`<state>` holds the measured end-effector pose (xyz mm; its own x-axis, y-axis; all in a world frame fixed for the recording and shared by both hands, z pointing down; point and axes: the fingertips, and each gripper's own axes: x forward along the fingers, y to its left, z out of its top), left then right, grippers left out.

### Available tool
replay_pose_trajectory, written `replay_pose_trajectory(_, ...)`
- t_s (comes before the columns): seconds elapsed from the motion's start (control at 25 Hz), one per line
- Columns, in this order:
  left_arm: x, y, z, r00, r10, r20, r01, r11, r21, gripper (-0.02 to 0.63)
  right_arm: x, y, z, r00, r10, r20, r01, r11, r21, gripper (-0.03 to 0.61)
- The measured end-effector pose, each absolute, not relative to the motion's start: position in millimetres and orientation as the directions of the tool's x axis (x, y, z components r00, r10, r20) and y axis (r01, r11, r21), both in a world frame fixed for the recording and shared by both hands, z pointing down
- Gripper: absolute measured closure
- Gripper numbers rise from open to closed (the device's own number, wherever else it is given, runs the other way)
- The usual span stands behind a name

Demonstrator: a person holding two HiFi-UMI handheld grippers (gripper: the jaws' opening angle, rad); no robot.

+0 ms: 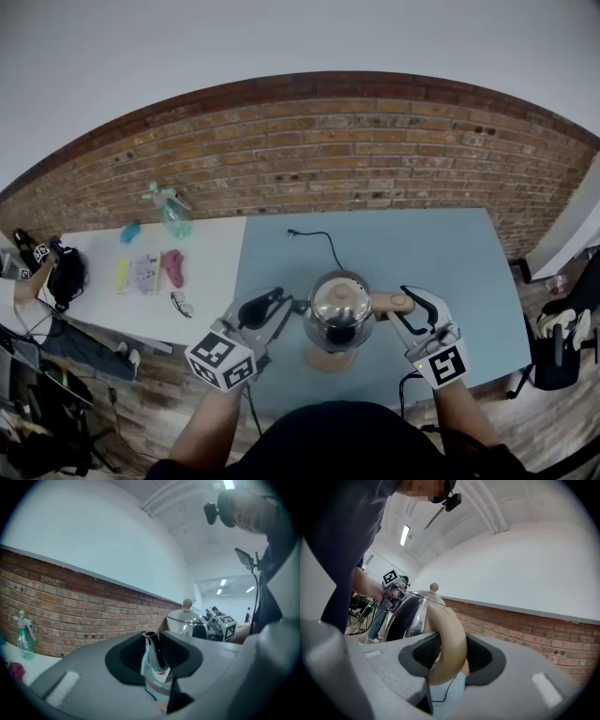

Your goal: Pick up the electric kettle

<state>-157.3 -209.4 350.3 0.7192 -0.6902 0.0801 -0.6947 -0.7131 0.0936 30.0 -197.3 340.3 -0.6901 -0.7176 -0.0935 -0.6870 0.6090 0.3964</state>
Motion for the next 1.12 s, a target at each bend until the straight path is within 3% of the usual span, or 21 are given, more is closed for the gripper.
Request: replay_pose_trajectory(1.12, -162, -215, 327, 0.733, -0.677, 0.066, -0.680, -0.726, 0.100, 0.517, 26, -199, 320, -0.672, -0.728, -0.135, -0.710, 0.582, 0.396, 0.423)
